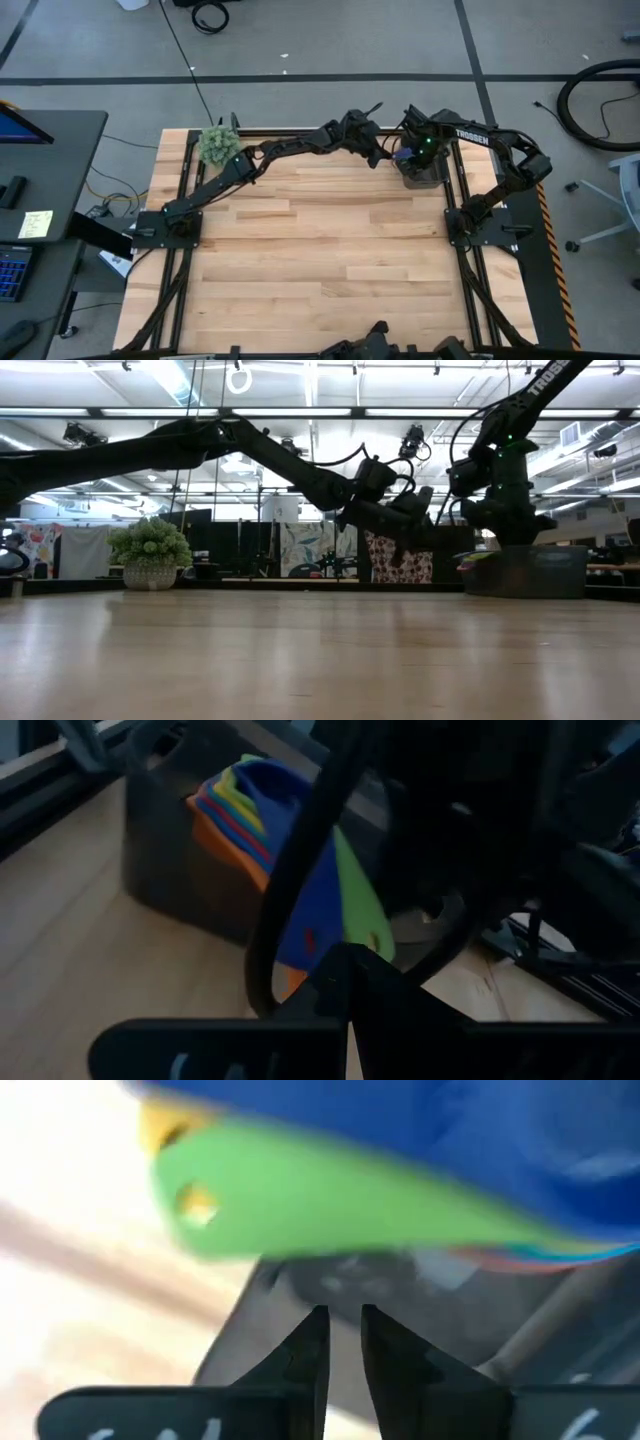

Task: Nest measuring cups in basket
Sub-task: Adjust the stack of measuring cups in the black bin

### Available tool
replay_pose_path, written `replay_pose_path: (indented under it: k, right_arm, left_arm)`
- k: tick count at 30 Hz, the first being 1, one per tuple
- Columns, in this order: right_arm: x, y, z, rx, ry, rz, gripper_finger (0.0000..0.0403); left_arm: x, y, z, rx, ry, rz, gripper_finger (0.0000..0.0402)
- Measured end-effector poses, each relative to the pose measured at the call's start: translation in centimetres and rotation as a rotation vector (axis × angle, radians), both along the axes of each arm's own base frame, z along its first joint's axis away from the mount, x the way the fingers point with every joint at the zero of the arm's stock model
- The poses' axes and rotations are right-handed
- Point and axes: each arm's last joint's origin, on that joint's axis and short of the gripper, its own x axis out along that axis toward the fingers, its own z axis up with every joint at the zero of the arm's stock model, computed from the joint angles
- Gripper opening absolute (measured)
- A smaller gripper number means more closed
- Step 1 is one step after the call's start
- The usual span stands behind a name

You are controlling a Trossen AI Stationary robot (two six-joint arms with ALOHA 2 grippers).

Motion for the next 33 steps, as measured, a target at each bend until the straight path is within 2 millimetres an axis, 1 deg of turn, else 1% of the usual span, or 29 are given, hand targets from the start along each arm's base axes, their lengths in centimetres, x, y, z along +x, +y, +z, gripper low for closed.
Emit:
replay_pose_path:
  k: [4,9,11,16,18,21,24,27,31,33]
  right_arm:
    - [0.3,0.5,0.1,0.08,-0.088,0.053,0.006]
    - [1.1,0.3,0.3,0.072,-0.185,0.08,0.0051]
    - [1.5,0.0,0.9,0.064,-0.236,0.101,0.005]
    - [2.5,-1.1,3.6,0.021,-0.366,0.146,0.005]
    - [2.7,-1.5,4.5,-0.019,-0.37,0.16,0.005]
    - [2.8,-2.1,5.2,-0.109,-0.316,0.172,0.005]
    - [2.8,-2.9,5.1,-0.255,-0.205,0.162,0.005]
    - [2.8,-3.5,4.5,-0.372,-0.147,0.173,0.005]
    - [3.2,-3.9,3.5,-0.45,-0.212,0.214,0.005]
    - [3.4,-4.2,3.1,-0.491,-0.241,0.213,0.005]
  left_arm:
    - [-0.8,1.6,-0.1,-0.027,0.009,0.056,0.0007]
    - [-1.5,3.1,0.0,-0.115,0.006,0.103,0.0007]
    - [-1.6,3.3,0.1,-0.155,0.0,0.088,0.0007]
    - [-1.6,3.5,1.2,-0.176,-0.059,0.051,0.0007]
    - [-1.6,3.6,1.5,-0.177,-0.076,0.051,0.0007]
    - [-1.6,3.6,1.6,-0.175,-0.087,0.041,0.0007]
    - [-1.7,3.8,1.7,-0.174,-0.096,0.04,0.0007]
    - [-2.0,4.5,1.9,-0.155,-0.103,0.048,0.0007]
    - [-2.4,5.2,1.9,-0.151,-0.109,0.064,0.0007]
    - [-2.8,5.8,2.0,-0.167,-0.109,0.081,0.0007]
